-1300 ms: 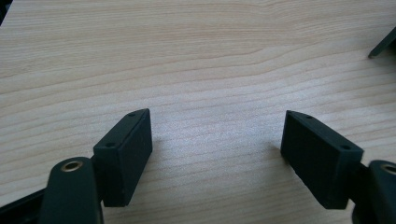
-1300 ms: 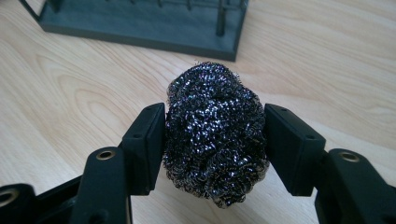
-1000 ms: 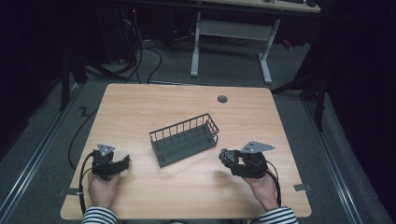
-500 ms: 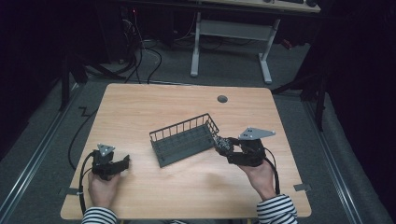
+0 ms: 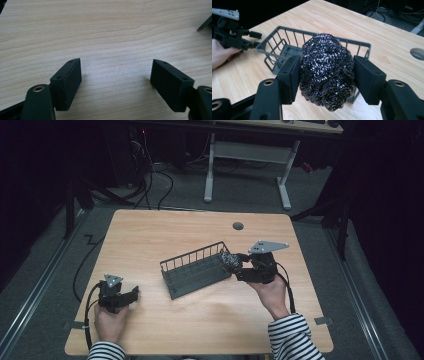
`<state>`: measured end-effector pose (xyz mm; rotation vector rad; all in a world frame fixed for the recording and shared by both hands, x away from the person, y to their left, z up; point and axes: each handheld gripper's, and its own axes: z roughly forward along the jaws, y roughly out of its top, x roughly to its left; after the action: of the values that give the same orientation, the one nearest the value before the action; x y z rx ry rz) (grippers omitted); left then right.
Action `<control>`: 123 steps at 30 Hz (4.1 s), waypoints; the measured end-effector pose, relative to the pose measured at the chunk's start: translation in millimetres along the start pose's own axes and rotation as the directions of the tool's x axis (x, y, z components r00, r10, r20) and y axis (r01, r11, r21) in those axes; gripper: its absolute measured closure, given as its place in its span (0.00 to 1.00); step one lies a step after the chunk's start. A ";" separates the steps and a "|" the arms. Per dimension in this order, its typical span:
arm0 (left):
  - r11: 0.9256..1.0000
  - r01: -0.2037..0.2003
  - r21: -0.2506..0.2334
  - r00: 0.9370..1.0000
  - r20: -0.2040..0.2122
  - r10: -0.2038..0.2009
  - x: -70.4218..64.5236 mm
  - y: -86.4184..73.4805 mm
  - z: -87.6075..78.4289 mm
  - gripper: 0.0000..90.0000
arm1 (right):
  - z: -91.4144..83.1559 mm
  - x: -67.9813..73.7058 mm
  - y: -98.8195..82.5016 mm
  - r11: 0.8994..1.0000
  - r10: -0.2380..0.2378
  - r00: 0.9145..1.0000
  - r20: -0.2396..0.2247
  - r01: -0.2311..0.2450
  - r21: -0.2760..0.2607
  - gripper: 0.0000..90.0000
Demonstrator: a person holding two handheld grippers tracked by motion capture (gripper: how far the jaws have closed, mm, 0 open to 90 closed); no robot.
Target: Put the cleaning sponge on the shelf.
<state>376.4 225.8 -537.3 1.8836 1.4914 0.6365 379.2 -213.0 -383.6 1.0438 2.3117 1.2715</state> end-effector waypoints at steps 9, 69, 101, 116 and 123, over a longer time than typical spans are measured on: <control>1.000 0.003 -0.002 1.000 0.003 -0.003 0.5 -0.1 -0.1 0.28 | 16.6 2.1 16.6 1.000 -0.021 1.000 0.000 0.021 0.020 0.46; 1.000 0.003 -0.002 1.000 0.006 -0.003 0.8 0.0 0.0 0.28 | 89.3 -7.2 29.3 0.989 -0.014 0.998 0.058 0.005 0.151 0.41; 1.000 0.002 -0.003 1.000 0.001 -0.002 0.4 0.0 0.2 0.28 | 5.8 -28.4 24.4 0.999 0.008 0.990 0.141 -0.012 0.032 0.42; 1.000 0.001 -0.002 1.000 0.001 -0.001 0.3 0.1 0.2 0.28 | -37.0 -39.2 4.1 0.999 0.048 0.981 0.185 -0.044 -0.028 0.44; 1.000 0.002 -0.003 1.000 0.001 -0.002 0.4 0.0 0.2 0.28 | -54.4 -40.4 -6.7 0.997 0.068 0.978 0.196 -0.058 -0.055 0.44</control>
<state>376.7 226.1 -537.4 1.8799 1.4902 0.6360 373.3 -277.2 -361.7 1.1789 2.1045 1.1824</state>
